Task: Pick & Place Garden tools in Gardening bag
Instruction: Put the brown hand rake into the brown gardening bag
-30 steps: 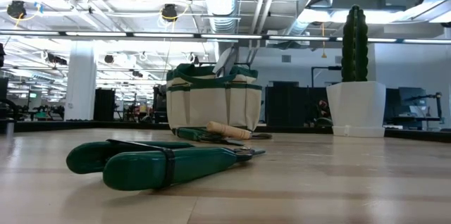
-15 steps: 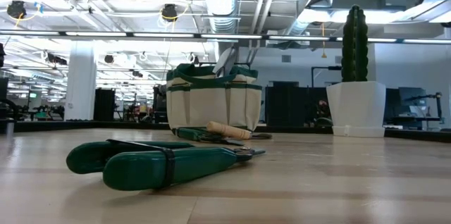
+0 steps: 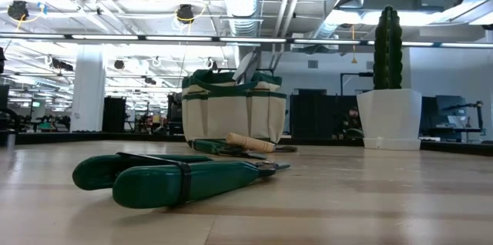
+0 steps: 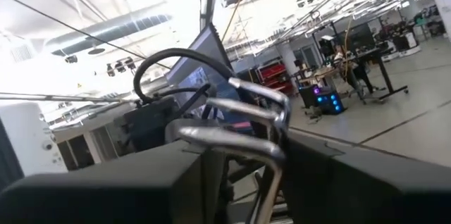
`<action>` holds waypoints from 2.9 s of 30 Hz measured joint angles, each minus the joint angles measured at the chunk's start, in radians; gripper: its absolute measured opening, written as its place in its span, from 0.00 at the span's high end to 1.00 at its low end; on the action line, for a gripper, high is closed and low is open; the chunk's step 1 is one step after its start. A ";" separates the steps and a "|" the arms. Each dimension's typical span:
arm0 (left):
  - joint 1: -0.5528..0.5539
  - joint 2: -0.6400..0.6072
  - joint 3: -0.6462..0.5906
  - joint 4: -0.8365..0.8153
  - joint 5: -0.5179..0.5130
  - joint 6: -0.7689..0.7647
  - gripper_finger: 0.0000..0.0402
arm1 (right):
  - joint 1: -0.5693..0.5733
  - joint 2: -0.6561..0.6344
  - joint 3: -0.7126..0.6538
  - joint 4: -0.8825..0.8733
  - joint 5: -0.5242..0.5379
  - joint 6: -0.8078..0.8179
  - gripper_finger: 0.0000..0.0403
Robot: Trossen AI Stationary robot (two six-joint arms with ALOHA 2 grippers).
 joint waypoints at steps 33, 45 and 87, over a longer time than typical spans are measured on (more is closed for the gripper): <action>0.003 -0.001 -0.002 0.047 -0.018 0.011 0.72 | -0.001 -0.014 0.003 -0.022 -0.005 -0.012 1.00; 0.003 -0.037 -0.002 0.048 -0.011 0.020 0.56 | 0.000 -0.013 0.002 -0.026 -0.006 -0.006 1.00; 0.037 -0.402 -0.211 0.048 0.019 0.023 0.58 | 0.048 -0.336 -0.422 -0.285 0.291 0.018 1.00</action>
